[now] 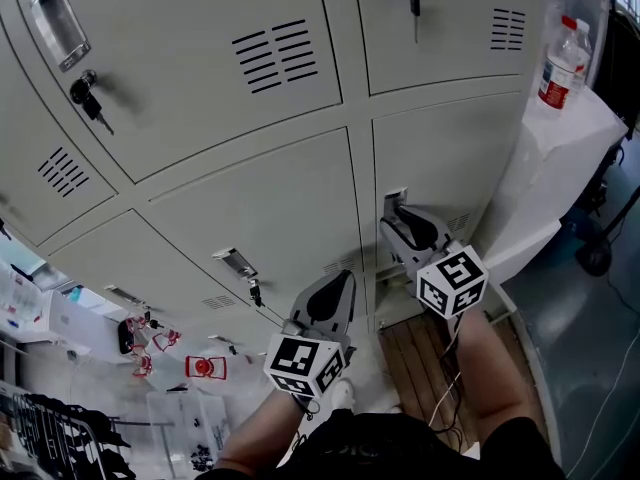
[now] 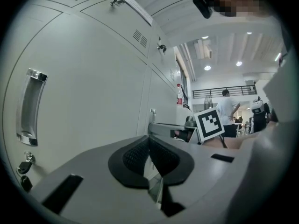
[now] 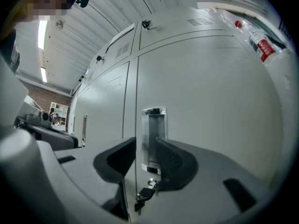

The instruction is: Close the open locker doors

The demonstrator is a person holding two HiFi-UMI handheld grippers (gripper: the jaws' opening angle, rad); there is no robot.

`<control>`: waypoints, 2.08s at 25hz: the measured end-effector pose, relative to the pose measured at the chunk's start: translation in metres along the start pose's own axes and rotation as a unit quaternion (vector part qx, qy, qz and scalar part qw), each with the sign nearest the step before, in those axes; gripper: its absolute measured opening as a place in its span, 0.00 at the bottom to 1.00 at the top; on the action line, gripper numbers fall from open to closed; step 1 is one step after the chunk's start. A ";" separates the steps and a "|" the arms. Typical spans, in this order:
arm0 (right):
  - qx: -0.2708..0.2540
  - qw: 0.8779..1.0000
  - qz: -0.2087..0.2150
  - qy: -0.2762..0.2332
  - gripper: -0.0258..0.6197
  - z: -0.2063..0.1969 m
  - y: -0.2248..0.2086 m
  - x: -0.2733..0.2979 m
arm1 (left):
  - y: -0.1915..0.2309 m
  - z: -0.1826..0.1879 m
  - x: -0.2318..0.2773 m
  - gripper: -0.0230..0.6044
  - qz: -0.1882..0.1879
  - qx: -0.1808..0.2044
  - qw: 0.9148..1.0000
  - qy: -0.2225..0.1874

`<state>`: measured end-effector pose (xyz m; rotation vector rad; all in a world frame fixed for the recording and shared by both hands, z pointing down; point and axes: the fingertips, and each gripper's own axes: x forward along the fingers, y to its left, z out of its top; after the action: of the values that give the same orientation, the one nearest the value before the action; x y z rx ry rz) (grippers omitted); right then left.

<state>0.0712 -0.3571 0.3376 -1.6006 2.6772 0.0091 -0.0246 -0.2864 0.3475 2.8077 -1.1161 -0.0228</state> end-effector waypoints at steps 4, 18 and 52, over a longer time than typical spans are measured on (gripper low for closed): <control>0.006 1.000 -0.010 -0.001 0.23 -0.001 -0.006 -0.010 | -0.007 -0.002 0.004 0.04 -0.008 0.001 1.000 0.003; 0.017 0.994 -0.104 0.008 0.23 -0.014 -0.053 -0.097 | -0.070 -0.020 0.033 0.04 -0.090 -0.007 0.996 0.023; 0.134 0.933 -0.318 0.097 0.35 -0.183 -0.139 -0.322 | -0.202 -0.161 0.082 0.15 -0.224 -0.029 0.963 0.144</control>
<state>0.3433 -0.1426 0.5289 -2.3646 2.0125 -0.5215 0.1826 -0.1796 0.4858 2.8248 -0.4014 0.2966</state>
